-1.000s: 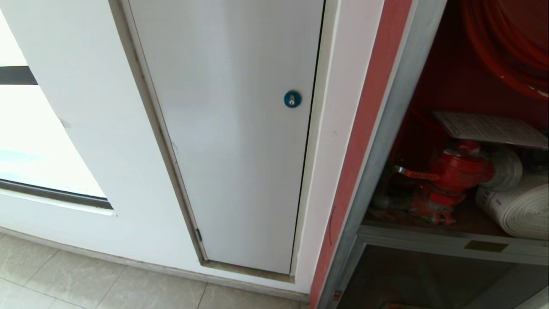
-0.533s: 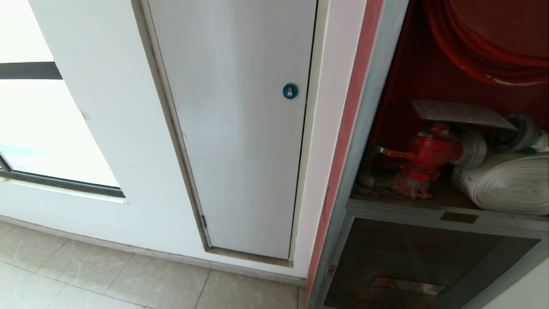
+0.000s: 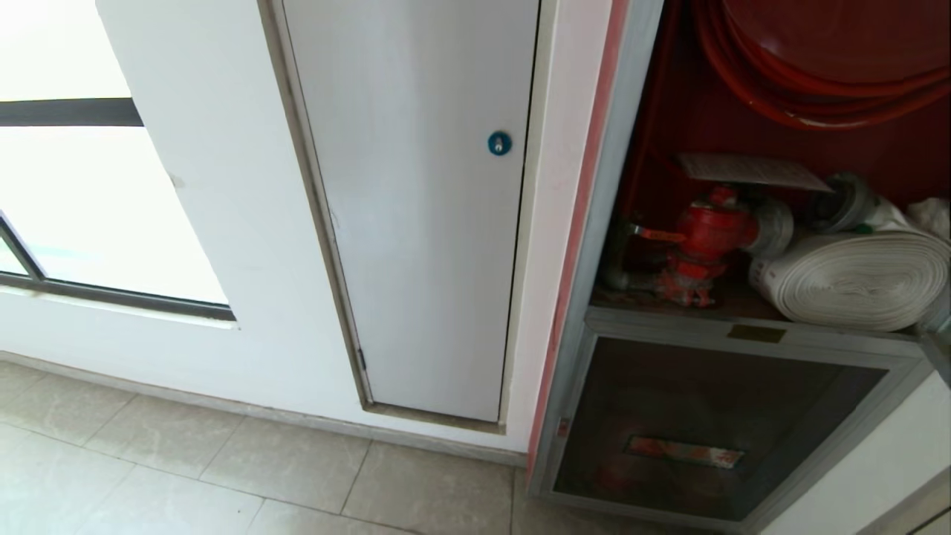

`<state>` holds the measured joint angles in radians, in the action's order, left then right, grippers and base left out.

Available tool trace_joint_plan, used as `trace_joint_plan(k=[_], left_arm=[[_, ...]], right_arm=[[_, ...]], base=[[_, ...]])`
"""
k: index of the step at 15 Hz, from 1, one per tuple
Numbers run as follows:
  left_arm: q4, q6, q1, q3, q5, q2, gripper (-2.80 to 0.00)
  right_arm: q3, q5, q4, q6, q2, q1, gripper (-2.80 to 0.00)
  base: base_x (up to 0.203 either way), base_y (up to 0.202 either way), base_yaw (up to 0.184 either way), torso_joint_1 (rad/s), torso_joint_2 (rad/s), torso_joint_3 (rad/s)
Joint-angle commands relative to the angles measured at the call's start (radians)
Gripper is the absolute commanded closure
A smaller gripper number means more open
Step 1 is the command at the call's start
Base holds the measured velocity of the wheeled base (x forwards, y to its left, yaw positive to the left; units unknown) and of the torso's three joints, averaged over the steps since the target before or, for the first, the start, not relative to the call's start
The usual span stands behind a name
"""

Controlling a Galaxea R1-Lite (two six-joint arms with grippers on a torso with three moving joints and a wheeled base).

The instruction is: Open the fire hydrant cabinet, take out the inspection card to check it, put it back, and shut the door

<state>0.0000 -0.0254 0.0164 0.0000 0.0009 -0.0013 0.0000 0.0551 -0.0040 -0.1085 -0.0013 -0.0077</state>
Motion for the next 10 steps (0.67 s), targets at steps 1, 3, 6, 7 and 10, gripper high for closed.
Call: trace_joint_plan(k=[1,3,6,7,10], left_arm=[[0.000,-0.001,0.000,0.000,0.001,0.001,0.00],[0.000,-0.001,0.000,0.000,0.001,0.001,0.00],[0.000,-0.001,0.000,0.000,0.001,0.001,0.00],[0.000,-0.001,0.000,0.000,0.001,0.001,0.00],[0.000,-0.001,0.000,0.000,0.001,0.001,0.00]], right_arm=[[0.000,0.000,0.000,0.000,0.001,0.000,0.00],[0.000,0.000,0.000,0.000,0.001,0.000,0.00],[0.000,0.000,-0.001,0.001,0.001,0.000,0.00],[0.000,0.000,-0.001,0.001,0.001,0.000,0.00],[0.000,0.000,-0.001,0.001,0.001,0.000,0.00]], base=[[-0.194,0.000,0.003,-0.002,0.00,0.002],[-0.195,0.000,0.001,0.001,0.00,0.001],[-0.197,0.000,0.001,0.000,0.00,0.004],[-0.199,0.000,0.000,0.005,0.01,-0.001],[-0.195,0.000,0.000,0.002,0.00,0.000]])
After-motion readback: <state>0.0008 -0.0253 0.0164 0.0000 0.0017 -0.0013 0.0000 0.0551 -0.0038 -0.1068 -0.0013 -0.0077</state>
